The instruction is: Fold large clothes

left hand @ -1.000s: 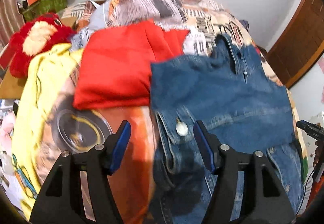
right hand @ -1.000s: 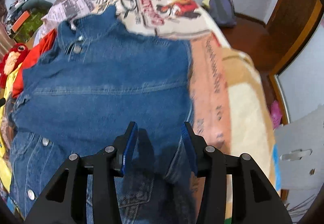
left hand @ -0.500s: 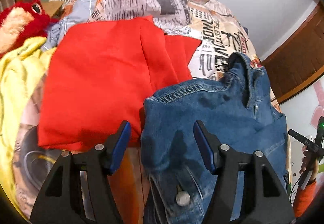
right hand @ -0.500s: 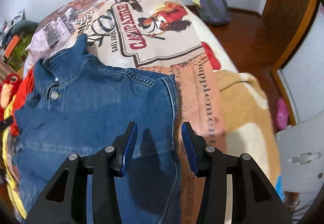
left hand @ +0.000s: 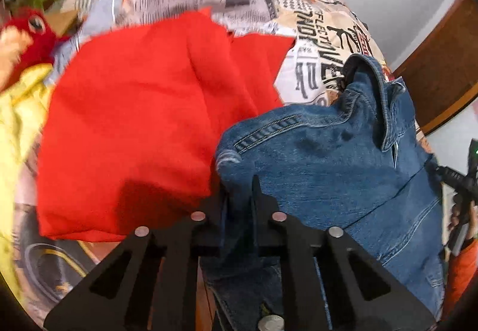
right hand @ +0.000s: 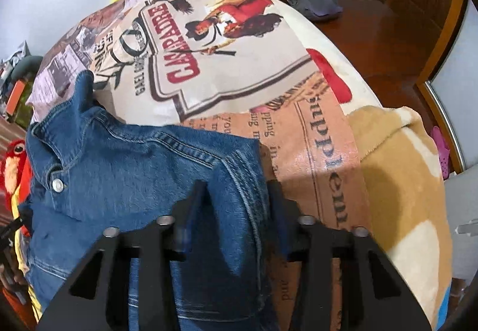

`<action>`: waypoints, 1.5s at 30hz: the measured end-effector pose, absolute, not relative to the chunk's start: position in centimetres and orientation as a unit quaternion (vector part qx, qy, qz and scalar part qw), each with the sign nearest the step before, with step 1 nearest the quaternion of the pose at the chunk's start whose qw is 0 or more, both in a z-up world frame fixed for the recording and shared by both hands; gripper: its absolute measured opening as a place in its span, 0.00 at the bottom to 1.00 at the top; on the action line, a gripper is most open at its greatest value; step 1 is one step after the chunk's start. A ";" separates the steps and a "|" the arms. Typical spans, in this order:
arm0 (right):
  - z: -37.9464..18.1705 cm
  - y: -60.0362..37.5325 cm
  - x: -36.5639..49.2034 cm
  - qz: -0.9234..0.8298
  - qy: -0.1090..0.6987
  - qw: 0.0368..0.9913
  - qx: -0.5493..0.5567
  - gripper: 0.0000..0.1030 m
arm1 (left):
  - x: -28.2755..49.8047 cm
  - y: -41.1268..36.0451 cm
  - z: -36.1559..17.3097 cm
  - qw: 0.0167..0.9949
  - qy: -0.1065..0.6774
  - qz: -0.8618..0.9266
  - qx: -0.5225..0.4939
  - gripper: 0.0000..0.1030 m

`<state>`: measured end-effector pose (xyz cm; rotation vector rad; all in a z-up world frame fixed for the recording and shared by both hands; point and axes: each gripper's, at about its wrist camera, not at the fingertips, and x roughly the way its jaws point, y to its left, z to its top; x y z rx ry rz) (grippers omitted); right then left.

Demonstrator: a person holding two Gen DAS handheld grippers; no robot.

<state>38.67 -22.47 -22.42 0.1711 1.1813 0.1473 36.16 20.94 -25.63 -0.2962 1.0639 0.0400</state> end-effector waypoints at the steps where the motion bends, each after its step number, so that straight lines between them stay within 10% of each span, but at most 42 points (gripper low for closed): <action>1: -22.2 -22.4 38.6 0.071 0.554 0.826 0.078 0.20 | 36.0 20.4 -24.9 0.857 0.499 0.023 -0.124 0.09; 16: -8.6 -17.7 35.9 0.127 0.395 0.910 -0.016 0.13 | 37.9 17.2 -11.8 0.922 0.380 0.028 -0.074 0.07; 41: -21.0 -18.7 43.8 0.017 0.514 0.857 -0.037 0.22 | 46.4 20.7 -25.1 0.862 0.494 0.110 -0.011 0.20; 45: -18.4 -18.1 41.9 0.019 0.515 0.854 -0.074 0.27 | 44.3 19.9 -23.5 0.861 0.498 0.105 -0.004 0.46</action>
